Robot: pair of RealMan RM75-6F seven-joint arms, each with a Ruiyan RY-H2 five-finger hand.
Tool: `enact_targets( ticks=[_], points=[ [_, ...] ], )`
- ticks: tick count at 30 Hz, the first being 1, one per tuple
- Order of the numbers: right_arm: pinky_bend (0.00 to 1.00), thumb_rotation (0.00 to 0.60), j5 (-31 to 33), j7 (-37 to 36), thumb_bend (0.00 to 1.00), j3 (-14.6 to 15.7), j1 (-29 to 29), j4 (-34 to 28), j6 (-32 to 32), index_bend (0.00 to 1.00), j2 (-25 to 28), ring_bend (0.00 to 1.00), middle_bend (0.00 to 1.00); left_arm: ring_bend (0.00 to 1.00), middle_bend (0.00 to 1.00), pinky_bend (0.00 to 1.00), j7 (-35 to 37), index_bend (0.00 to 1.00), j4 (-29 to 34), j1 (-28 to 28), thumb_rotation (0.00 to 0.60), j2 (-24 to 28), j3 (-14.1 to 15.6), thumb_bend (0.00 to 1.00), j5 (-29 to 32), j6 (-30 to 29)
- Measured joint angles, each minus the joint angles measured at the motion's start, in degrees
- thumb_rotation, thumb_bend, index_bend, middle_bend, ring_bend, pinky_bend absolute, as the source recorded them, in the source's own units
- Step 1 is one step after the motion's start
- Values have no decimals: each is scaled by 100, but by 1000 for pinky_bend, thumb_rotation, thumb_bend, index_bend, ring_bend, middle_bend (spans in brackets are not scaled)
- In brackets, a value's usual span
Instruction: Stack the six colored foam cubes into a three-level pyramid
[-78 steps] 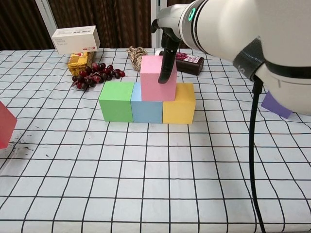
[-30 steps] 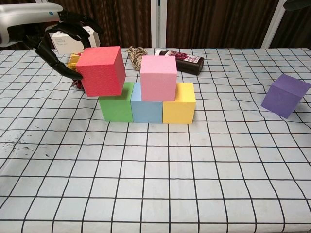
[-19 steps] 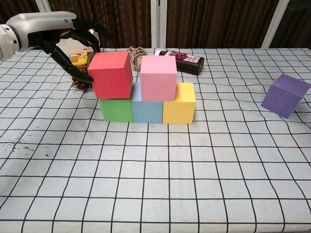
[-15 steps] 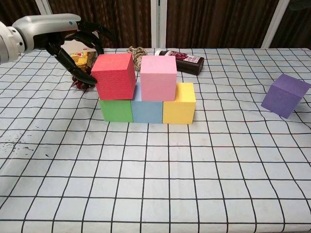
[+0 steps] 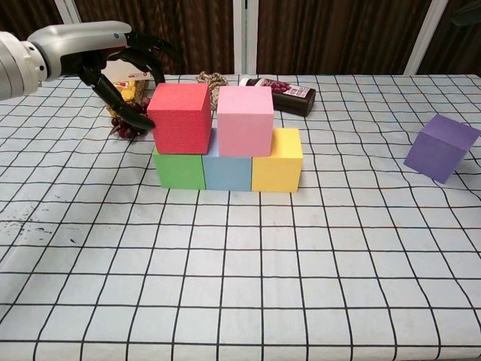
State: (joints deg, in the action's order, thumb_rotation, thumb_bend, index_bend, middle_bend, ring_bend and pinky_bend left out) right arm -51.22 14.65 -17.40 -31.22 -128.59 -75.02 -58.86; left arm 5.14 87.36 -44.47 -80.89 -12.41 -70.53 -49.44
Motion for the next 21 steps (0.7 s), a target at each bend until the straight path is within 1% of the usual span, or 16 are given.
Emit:
enact_targets(
  ticks=[8,21],
  points=[
    [0,600,60,34,0,17,-21,43,35,0,-27,13,102,135,432,145,95,176,7,-67,600,-52,-23,15,31,42],
    [0,600,53,-47,0,47,16,136,85,0,-28,13,102,135,432,145,-121,176,-50,-170,600,-170,-27,15,170,58]
  ],
)
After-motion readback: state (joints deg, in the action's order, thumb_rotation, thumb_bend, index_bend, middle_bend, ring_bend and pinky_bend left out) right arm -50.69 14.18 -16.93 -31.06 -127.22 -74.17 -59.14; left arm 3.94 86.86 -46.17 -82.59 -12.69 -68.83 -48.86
